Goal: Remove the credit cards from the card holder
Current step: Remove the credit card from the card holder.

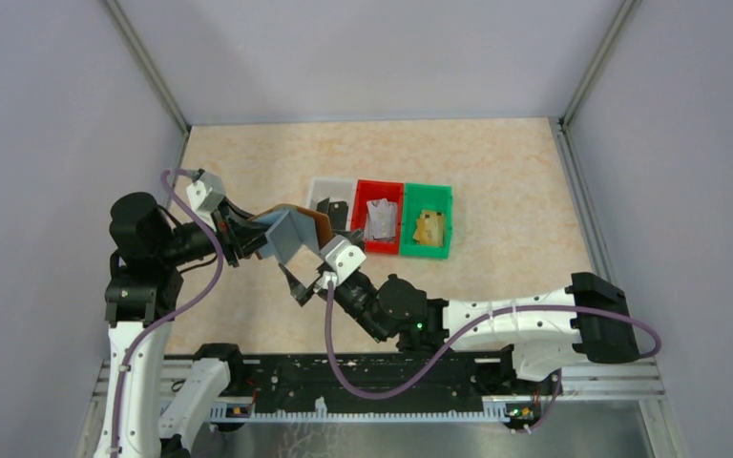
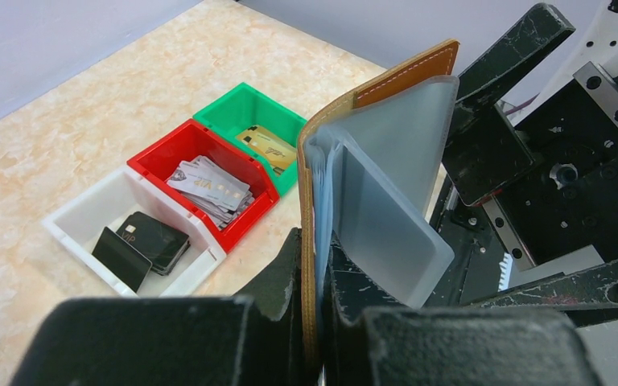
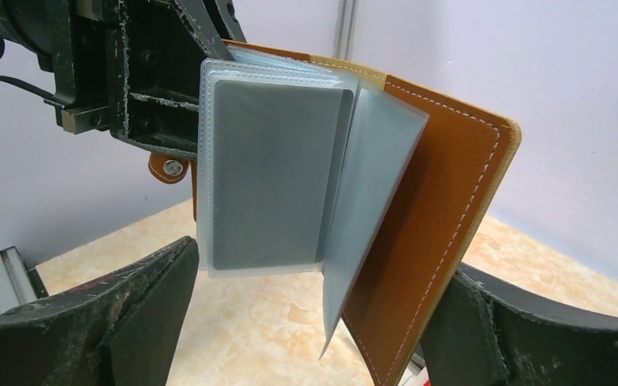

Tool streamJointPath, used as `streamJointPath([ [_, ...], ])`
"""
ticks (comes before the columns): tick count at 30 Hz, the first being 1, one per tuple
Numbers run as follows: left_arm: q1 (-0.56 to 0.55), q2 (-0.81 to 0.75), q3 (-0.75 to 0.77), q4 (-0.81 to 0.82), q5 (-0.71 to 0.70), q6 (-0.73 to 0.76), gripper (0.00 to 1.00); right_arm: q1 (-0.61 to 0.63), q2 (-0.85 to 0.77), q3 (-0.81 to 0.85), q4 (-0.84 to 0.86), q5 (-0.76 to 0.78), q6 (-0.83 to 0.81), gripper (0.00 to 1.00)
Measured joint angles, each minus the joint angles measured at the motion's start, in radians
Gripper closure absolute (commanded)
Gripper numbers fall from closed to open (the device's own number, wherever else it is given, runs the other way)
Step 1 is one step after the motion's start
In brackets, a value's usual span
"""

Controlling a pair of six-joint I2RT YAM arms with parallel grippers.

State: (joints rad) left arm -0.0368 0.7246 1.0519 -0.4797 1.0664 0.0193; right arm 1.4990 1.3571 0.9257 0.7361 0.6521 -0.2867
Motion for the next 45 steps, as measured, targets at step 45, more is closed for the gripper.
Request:
streamJointPath([
  [45,0.0,0.0,0.0,0.0,-0.001,0.0,1.0,0.046,0.047,0.066,-0.023,0.159,-0.02,0.28],
])
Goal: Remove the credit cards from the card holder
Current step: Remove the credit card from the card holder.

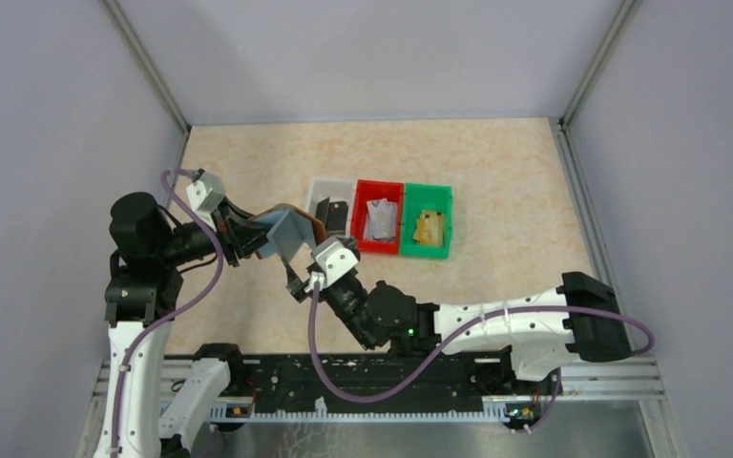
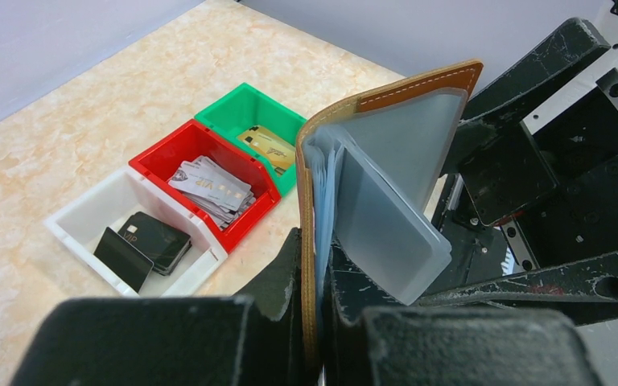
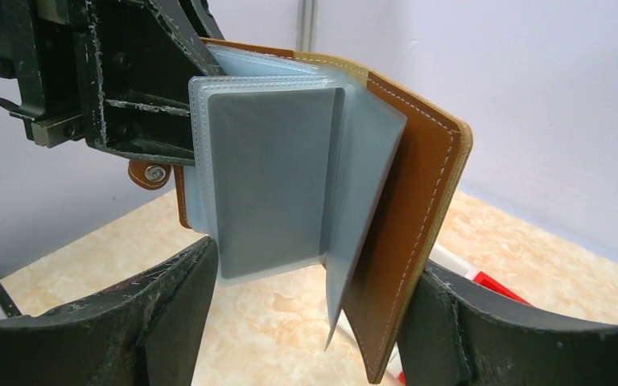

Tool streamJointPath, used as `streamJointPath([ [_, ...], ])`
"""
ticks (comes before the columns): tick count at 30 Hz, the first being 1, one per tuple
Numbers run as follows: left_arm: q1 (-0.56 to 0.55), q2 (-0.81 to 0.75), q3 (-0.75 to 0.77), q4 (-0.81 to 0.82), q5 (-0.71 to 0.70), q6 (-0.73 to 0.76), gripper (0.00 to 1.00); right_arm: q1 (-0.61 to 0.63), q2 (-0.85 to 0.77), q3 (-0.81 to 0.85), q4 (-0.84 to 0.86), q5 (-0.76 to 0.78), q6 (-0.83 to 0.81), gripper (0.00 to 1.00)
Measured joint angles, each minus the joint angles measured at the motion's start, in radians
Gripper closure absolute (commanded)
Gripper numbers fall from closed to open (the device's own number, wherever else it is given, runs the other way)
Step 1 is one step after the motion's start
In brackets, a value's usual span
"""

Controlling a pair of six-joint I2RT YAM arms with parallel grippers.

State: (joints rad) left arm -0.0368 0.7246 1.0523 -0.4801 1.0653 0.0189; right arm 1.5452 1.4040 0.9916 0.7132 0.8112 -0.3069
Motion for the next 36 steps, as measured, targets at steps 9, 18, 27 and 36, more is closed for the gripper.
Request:
streamJointPath([
  [9,0.0,0.006,0.009,0.001,-0.003,0.0,1.0,0.018,0.034,0.03,0.033,0.081,-0.046,0.39],
  [18,0.0,0.011,0.016,0.002,-0.014,0.001,1.0,0.024,-0.007,-0.037,0.141,0.144,-0.06,0.42],
  [27,0.0,0.012,0.016,0.002,-0.015,0.0,1.0,0.024,-0.032,-0.061,0.186,0.197,-0.066,0.51],
  [36,0.0,0.011,0.016,0.0,0.013,-0.004,1.0,0.024,-0.079,-0.084,0.224,0.219,-0.077,0.59],
])
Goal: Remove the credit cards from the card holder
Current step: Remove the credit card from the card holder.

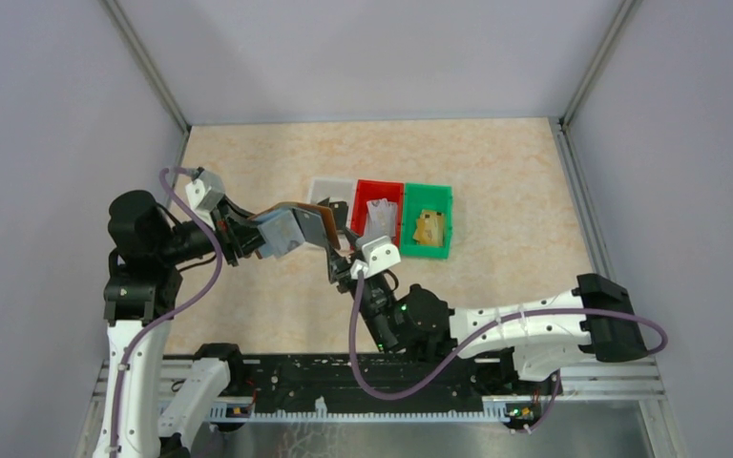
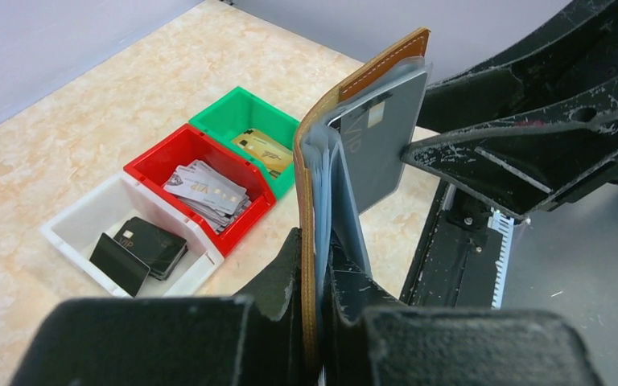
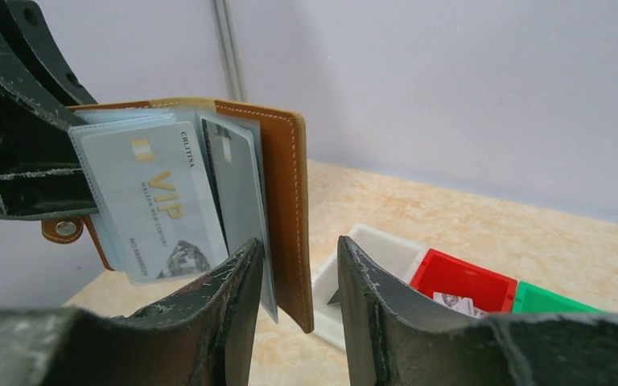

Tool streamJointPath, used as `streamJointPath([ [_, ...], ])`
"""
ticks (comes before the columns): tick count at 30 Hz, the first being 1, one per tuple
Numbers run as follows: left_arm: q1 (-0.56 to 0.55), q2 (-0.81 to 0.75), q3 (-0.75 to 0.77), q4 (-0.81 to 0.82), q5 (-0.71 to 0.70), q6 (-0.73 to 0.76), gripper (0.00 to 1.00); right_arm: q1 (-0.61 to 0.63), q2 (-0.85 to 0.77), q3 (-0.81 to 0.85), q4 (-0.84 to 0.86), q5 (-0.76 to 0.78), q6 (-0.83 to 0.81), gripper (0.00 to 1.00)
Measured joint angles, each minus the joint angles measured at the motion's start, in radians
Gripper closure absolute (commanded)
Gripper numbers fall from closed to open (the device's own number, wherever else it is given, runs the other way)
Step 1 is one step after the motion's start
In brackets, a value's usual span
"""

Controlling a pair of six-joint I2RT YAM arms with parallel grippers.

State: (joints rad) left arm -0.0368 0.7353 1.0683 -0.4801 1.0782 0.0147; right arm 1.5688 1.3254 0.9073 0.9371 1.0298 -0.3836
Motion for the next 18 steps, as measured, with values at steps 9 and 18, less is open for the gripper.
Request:
streamJointPath([
  [9,0.0,-0.002,0.0,0.0,0.043,0.0,1.0,-0.011,-0.072,-0.013,-0.096,-0.117,0.085,0.46],
  [18,0.0,-0.012,0.0,0.007,0.143,-0.035,1.0,-0.179,-0.24,-0.013,-0.374,-0.345,0.356,0.46],
])
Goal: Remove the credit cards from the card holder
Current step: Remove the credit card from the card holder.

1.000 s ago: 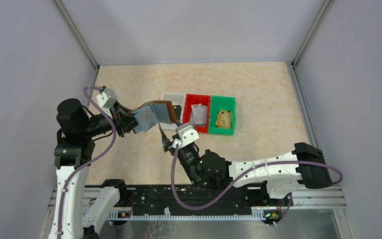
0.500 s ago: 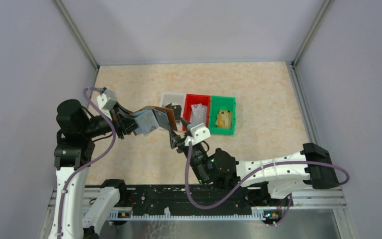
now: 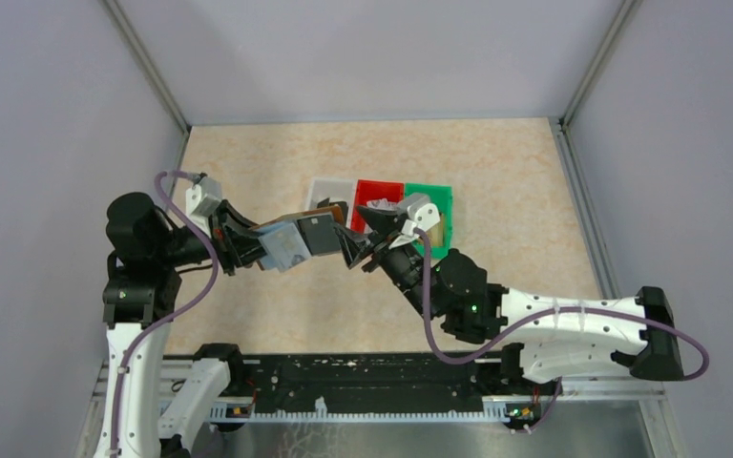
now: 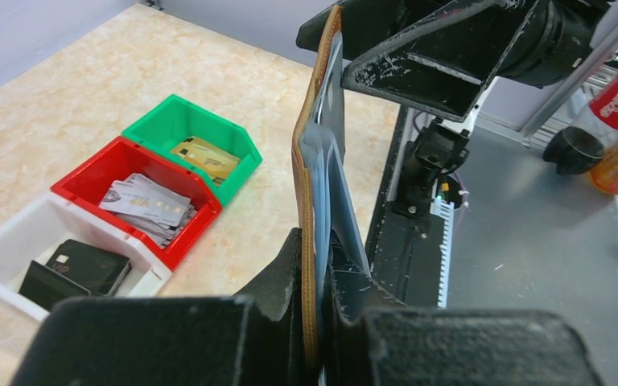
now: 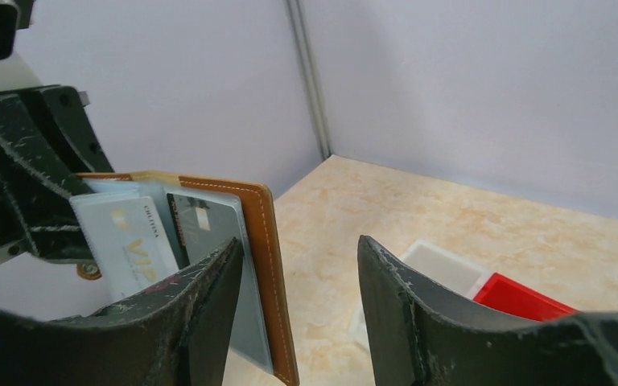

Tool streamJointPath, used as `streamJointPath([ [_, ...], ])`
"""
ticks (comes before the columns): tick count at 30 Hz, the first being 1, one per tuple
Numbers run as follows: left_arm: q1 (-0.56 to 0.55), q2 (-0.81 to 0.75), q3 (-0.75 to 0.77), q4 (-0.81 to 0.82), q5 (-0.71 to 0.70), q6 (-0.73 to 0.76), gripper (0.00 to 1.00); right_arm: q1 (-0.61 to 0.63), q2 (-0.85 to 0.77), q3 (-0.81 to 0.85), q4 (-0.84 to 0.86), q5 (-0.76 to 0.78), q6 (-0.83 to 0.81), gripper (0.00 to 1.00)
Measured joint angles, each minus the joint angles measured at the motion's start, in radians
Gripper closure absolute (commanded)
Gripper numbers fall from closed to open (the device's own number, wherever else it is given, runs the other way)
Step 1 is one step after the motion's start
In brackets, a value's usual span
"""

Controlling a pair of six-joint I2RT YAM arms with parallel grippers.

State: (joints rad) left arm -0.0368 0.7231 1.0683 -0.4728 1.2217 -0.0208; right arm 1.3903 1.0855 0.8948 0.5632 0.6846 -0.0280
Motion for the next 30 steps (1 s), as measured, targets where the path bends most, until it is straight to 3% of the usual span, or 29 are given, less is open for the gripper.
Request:
streamJointPath([
  [8,0.0,0.0,0.0,0.026,0.068,-0.05,1.0,-0.025,-0.024,0.003,-0.121,-0.198,0.069,0.45],
  [16,0.0,0.0,0.0,0.052,0.12,-0.083,1.0,-0.142,-0.029,0.003,-0.193,-0.465,0.211,0.51],
  [30,0.0,0.0,0.0,0.069,0.228,-0.092,1.0,-0.3,-0.019,0.006,-0.148,-0.98,0.478,0.83],
])
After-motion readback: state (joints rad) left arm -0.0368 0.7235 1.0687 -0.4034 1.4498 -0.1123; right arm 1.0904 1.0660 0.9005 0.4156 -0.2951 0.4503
